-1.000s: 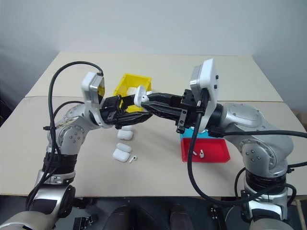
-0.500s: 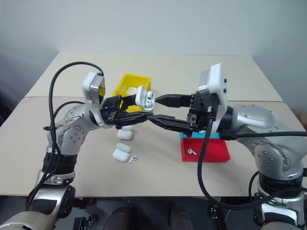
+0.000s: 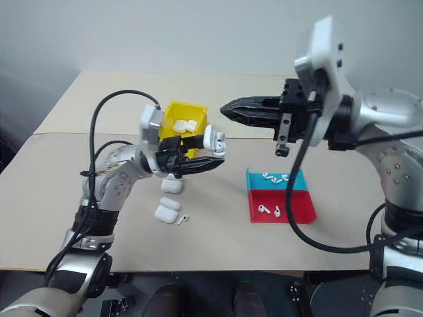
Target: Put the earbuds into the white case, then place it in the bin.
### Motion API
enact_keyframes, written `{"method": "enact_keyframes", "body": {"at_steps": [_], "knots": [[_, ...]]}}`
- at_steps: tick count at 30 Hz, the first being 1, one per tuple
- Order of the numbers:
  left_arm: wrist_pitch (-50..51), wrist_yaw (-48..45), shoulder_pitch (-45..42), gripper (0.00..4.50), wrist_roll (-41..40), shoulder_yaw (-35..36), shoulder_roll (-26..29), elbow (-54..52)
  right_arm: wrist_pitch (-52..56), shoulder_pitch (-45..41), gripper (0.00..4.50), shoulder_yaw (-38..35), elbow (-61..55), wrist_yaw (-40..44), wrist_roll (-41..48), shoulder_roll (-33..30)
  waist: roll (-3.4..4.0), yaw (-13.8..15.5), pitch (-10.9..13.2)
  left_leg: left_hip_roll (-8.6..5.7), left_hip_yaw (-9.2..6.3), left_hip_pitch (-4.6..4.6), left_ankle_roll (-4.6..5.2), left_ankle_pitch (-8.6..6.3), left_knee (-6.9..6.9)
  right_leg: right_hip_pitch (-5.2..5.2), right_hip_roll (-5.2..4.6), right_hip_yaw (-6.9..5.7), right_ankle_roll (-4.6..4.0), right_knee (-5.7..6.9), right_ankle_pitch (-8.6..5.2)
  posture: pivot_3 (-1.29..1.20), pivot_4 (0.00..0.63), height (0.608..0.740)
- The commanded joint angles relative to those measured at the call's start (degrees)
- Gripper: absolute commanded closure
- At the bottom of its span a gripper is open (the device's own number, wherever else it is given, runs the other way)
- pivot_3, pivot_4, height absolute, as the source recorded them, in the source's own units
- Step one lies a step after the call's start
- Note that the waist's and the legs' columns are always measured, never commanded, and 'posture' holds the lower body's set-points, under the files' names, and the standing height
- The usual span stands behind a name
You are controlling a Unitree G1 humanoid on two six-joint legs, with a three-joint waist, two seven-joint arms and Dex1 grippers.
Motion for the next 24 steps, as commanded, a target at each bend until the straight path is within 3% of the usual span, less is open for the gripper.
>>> {"method": "enact_keyframes", "body": {"at_steps": [1, 6, 11, 18, 22, 24], "knots": [[-2.58, -0.2, -1.68, 1.69, 1.11, -0.29, -1.09, 0.19, -4.95, -7.43, 4.48, 6.04, 3.15, 5.9, -7.74, -0.11, 0.01, -0.1, 0.0, 0.0, 0.03, 0.0, 0.0, 0.0, 0.0, -0.03, 0.0, 0.02, 0.0, 0.01, 0.0, 0.0, 0.15, 0.74], [-3.33, -0.64, -1.83, 1.69, 1.45, -0.39, -2.1, 0.3, -12.54, -15.6, 4.48, 16.57, 8.86, 12.27, -19.89, 3.59, 0.01, -0.07, 0.0, 0.01, 0.04, -0.05, 0.01, -0.01, -0.01, -0.09, 0.0, 0.0, 0.0, 0.0, 0.0, 0.0, 0.15, 0.74], [-4.77, 0.78, -1.43, 1.69, 2.3, 0.59, -2.24, -0.12, -19.69, -16.67, 4.48, 19.8, 12.13, 20.11, -25.87, 4.15, 0.01, 0.51, 0.0, 0.01, 0.03, -0.1, 0.0, 0.0, 0.0, -0.09, 0.0, -0.02, 0.0, 0.01, 0.0, 0.0, 0.15, 0.74], [-5.35, 4.14, 1.33, 1.69, 2.17, 3.24, -0.99, -3.75, -22.62, -13.46, 4.48, 16.4, 13.03, 24.41, -27.18, 1.31, 0.01, 1.0, 0.0, 0.02, 0.05, -0.16, 0.04, -0.02, 0.0, -0.1, -0.01, -0.04, 0.01, 0.03, 0.01, 0.0, 0.15, 0.74], [-4.21, 9.05, 3.93, 1.69, 1.12, 5.56, -1.17, -8.15, -17.42, -10.68, 4.48, 11.32, 11.91, 18.22, -24.78, 3.55, 0.01, 1.02, 0.0, 0.04, 0.06, -0.16, 0.04, -0.03, 0.0, -0.1, -0.01, -0.04, 0.01, 0.05, 0.01, 0.0, 0.15, 0.74], [-3.74, 14.48, 5.03, 1.69, 2.73, 6.47, -1.53, -10.54, -10.49, -10.65, 4.48, 6.06, 13.06, 11.06, -22.08, 6.17, 0.01, 0.91, 0.0, 0.05, 0.07, -0.13, 0.04, -0.02, 0.01, -0.1, -0.01, -0.03, 0.01, 0.03, 0.01, 0.0, 0.15, 0.74]]}}
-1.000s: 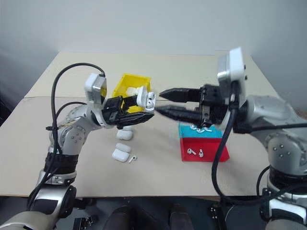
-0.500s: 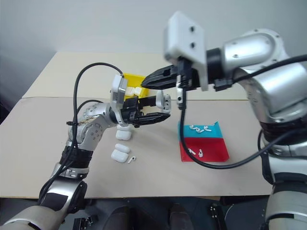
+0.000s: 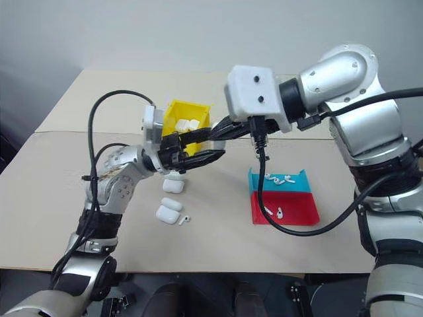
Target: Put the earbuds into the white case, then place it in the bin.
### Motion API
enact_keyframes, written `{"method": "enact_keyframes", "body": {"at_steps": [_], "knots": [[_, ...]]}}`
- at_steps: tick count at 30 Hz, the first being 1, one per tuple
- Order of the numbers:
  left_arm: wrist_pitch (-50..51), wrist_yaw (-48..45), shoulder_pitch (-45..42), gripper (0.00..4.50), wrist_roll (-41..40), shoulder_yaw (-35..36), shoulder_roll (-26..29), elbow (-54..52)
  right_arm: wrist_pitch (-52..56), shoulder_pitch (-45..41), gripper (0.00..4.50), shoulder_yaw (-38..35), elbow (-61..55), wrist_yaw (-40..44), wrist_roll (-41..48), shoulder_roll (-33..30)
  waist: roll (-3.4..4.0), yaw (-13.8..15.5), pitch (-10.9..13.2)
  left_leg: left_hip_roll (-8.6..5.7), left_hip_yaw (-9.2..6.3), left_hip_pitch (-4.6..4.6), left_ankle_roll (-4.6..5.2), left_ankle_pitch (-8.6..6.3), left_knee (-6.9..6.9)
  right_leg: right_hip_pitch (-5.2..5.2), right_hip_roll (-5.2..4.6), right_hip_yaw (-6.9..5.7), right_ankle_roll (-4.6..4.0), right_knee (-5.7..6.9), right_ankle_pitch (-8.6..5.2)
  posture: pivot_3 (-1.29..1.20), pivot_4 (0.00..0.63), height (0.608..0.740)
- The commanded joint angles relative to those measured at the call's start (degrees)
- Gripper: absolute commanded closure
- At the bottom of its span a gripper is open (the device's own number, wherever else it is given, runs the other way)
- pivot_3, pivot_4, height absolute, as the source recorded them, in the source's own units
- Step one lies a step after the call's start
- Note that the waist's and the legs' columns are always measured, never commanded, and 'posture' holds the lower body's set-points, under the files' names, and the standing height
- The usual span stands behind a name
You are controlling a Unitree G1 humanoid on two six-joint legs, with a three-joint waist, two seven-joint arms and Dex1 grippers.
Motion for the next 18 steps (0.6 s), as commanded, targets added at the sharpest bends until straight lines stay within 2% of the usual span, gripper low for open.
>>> {"method": "enact_keyframes", "body": {"at_steps": [1, 5, 9, 11, 18], "knots": [[0.13, 7.53, 0.49, 1.69, 0.08, 2.34, -0.6, -6.41, 9.6, -0.38, 4.48, -9.15, -0.05, -9.99, 4.18, 2.69, 0.0, 0.06, 0.0, 0.0, 0.0, 0.0, -0.01, 0.01, 0.01, 0.0, -0.01, 0.01, 0.0, 0.04, 0.0, 0.0, 0.15, 0.74], [4.56, 28.87, -1.08, 1.69, 6.75, 5.79, -3.43, -6.92, 24.21, 6.48, 4.48, -20.14, -4.69, -18.57, 11.36, 2.02, -0.04, 1.16, -0.02, -0.01, -0.12, 0.02, -0.02, 0.01, 0.03, 0.15, -0.04, -0.12, 0.0, 0.12, 0.0, 0.0, 0.15, 0.74], [5.81, 41.18, -3.31, 1.69, 12.4, 7.17, -4.74, -2.45, 30.37, 16.06, 4.48, -23.09, -14.02, -24.89, 12.9, 0.88, -0.04, 1.2, -0.02, -0.04, -0.14, -0.09, -0.01, 0.0, 0.03, 0.1, -0.07, -0.11, 0.07, 0.12, 0.04, 0.0, 0.15, 0.74], [3.99, 46.56, -5.54, 1.69, 16.87, 6.72, -5.31, 3.91, 33.43, 19.18, 4.48, -23.95, -17.52, -28.81, 13.48, 1.76, -0.03, 1.12, -0.02, -0.06, -0.14, -0.16, -0.01, 0.01, 0.03, 0.01, -0.06, -0.09, 0.07, 0.13, 0.04, 0.0, 0.15, 0.74], [-5.81, 46.58, -14.76, 1.69, 21.37, 4.65, -7.93, 26.08, 38.3, 22.9, 4.48, -24.92, -23.7, -36.96, 16.61, 5.33, -0.04, 0.46, -0.02, -0.08, -0.13, -0.13, -0.04, 0.02, 0.04, 0.03, -0.05, -0.1, 0.07, -0.1, 0.04, 0.0, 0.15, 0.74]]}}
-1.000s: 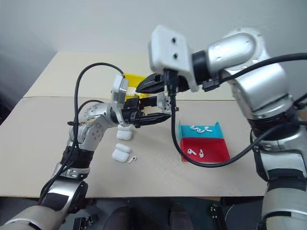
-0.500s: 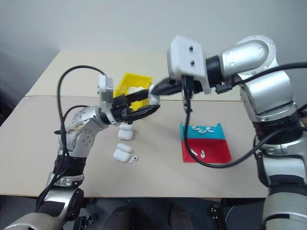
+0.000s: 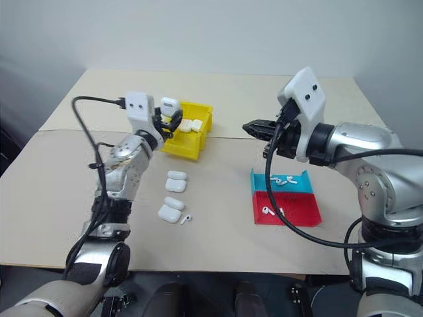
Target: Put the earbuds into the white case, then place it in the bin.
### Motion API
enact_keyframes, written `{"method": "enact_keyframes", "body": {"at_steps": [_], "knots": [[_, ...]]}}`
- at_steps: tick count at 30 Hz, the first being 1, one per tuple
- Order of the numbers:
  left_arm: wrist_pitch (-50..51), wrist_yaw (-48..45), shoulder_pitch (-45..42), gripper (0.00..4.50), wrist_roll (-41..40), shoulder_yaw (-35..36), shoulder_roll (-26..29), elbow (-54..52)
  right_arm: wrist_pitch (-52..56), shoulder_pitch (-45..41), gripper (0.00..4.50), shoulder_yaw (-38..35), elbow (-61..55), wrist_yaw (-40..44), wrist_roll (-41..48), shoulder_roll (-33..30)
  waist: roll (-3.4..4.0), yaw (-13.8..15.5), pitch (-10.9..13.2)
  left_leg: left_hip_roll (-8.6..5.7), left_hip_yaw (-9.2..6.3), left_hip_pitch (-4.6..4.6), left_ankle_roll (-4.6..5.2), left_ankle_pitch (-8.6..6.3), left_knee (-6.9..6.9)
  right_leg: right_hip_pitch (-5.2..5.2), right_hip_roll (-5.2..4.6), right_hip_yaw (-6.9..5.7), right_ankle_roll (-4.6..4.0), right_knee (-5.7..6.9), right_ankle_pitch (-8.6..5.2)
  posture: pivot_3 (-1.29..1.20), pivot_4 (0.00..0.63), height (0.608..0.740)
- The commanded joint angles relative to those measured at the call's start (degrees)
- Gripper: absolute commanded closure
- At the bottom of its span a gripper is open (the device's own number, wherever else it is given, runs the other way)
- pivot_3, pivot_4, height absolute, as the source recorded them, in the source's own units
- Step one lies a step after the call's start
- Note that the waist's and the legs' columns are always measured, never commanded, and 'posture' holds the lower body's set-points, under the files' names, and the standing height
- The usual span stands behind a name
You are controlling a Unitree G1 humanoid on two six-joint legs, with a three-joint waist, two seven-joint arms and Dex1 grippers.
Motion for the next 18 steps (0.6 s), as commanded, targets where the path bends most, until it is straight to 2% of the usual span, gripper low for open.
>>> {"method": "enact_keyframes", "body": {"at_steps": [1, 2, 5, 7, 10, 13, 18], "knots": [[-5.99, -0.7, -6.64, 1.69, 2.03, -1.46, -1.89, 9.64, 1.84, 0.56, 4.48, -1.68, -4.44, -3.66, 1.76, 0.27, 0.0, -0.14, 0.0, -0.01, 0.0, -0.06, 0.0, 0.0, 0.0, -0.02, -0.01, 0.0, 0.01, 0.0, 0.0, 0.0, 0.15, 0.74], [-6.78, -0.95, -7.57, 1.69, 3.04, -2.29, -2.0, 12.13, 2.18, 0.74, 4.48, -1.96, -4.89, -3.98, 2.25, 0.29, 0.0, 0.04, 0.0, -0.01, 0.0, -0.07, 0.01, -0.01, -0.02, -0.01, -0.01, 0.0, 0.01, 0.08, 0.01, 0.0, 0.15, 0.74], [-8.97, -0.82, -9.95, 0.72, 5.01, -3.03, -2.0, 18.68, 2.95, 1.27, 4.5, -2.96, -5.74, -5.09, 4.14, 0.44, 0.0, -0.07, 0.0, -0.02, -0.03, -0.1, 0.02, -0.01, -0.03, 0.02, -0.01, -0.04, 0.02, 0.01, 0.01, 0.0, 0.15, 0.74], [-10.54, -0.94, -10.13, 0.04, 5.05, -2.56, -1.74, 19.07, 2.95, 1.86, 4.5, -3.21, -6.16, -5.67, 4.74, 0.16, 0.0, -0.15, 0.0, -0.02, -0.02, -0.11, 0.03, -0.02, -0.03, 0.02, -0.01, -0.04, 0.03, 0.01, 0.02, 0.0, 0.15, 0.74], [-11.13, -2.14, -9.01, 0.01, 4.65, -1.93, -0.63, 15.91, 2.77, 2.67, 4.5, -3.55, -6.33, -6.36, 5.44, -0.16, 0.0, -0.32, 0.0, -0.01, -0.02, -0.11, 0.03, -0.02, -0.07, -0.02, 0.0, -0.04, 0.03, 0.03, 0.02, 0.0, 0.15, 0.74], [-9.92, -7.15, -5.26, 0.01, 2.6, -1.27, 2.34, 7.98, 1.68, 3.63, 4.5, -3.5, -6.23, -6.62, 5.83, -0.16, 0.0, -0.49, 0.0, -0.01, -0.02, -0.1, 0.02, -0.01, -0.08, -0.01, 0.0, -0.03, 0.03, 0.05, 0.02, 0.0, 0.15, 0.74], [-4.73, -16.93, 4.57, 0.01, -2.22, -0.34, 10.7, -10.61, -4.49, 6.29, 4.5, -1.53, -5.67, -4.5, 3.59, -0.96, 0.0, -0.92, 0.0, 0.03, 0.0, -0.09, -0.03, 0.01, -0.09, -0.03, 0.0, -0.03, 0.03, 0.1, 0.02, 0.0, 0.15, 0.74]]}}
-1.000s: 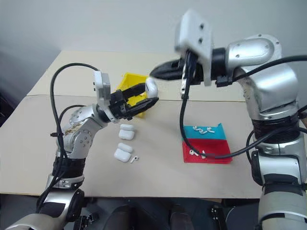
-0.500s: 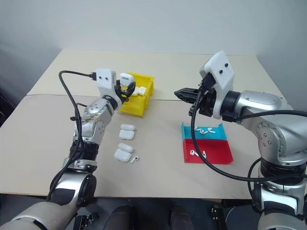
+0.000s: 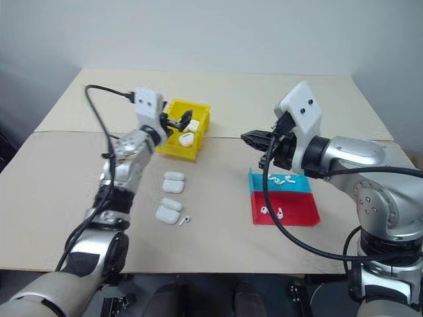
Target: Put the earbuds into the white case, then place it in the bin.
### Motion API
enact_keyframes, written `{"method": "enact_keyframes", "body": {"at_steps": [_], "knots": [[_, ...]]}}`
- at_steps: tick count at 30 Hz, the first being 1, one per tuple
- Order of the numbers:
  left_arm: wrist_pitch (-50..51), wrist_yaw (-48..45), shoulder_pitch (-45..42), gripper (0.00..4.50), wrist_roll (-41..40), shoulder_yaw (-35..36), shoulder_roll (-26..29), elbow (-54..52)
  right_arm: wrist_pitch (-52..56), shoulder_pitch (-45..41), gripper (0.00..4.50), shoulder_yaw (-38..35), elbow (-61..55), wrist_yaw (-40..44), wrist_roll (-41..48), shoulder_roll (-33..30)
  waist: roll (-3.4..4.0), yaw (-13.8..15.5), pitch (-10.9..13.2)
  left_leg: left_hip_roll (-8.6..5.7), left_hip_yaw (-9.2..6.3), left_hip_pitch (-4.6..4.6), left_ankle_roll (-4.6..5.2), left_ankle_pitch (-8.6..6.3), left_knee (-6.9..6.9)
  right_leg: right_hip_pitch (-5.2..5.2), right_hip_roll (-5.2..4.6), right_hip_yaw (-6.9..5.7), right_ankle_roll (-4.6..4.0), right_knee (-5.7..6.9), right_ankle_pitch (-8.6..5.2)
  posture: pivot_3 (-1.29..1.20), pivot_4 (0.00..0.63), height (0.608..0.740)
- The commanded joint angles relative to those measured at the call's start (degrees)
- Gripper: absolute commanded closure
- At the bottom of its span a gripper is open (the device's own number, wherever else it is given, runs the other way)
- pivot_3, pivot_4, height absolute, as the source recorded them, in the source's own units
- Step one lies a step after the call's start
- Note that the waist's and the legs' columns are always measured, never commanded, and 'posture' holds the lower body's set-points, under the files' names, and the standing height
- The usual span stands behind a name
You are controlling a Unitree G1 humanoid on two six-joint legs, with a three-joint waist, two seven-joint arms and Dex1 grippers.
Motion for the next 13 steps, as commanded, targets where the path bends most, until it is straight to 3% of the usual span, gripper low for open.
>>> {"method": "enact_keyframes", "body": {"at_steps": [1, 6, 13], "knots": [[3.38, -6.61, 4.59, 0.01, -4.73, 1.57, 4.59, -13.64, -6.57, 1.7, 4.5, 0.23, -0.76, 2.15, -2.06, -1.74, 0.0, 0.01, 0.0, 0.0, 0.0, 0.01, 0.0, 0.0, 0.0, 0.02, 0.0, 0.0, 0.0, 0.01, 0.0, 0.0, 0.15, 0.74], [8.97, -18.67, 19.35, 0.01, -14.7, 7.28, 17.03, -32.35, -16.29, 7.55, 4.5, 1.06, 1.69, 10.26, -4.44, -5.23, 0.0, -0.09, 0.0, 0.05, 0.02, 0.01, 0.0, 0.0, 0.0, 0.02, 0.0, 0.0, 0.0, -0.02, 0.0, 0.0, 0.15, 0.74], [22.71, -38.16, 36.21, 0.01, -33.48, 21.64, 36.26, -44.06, -29.21, 18.11, 4.5, -0.85, 4.96, 24.01, -8.06, -13.51, 0.0, 0.19, 0.0, 0.05, 0.11, 0.27, 0.01, -0.01, 0.02, 0.13, -0.03, 0.01, -0.01, -0.15, -0.03, 0.0, 0.15, 0.74]]}}
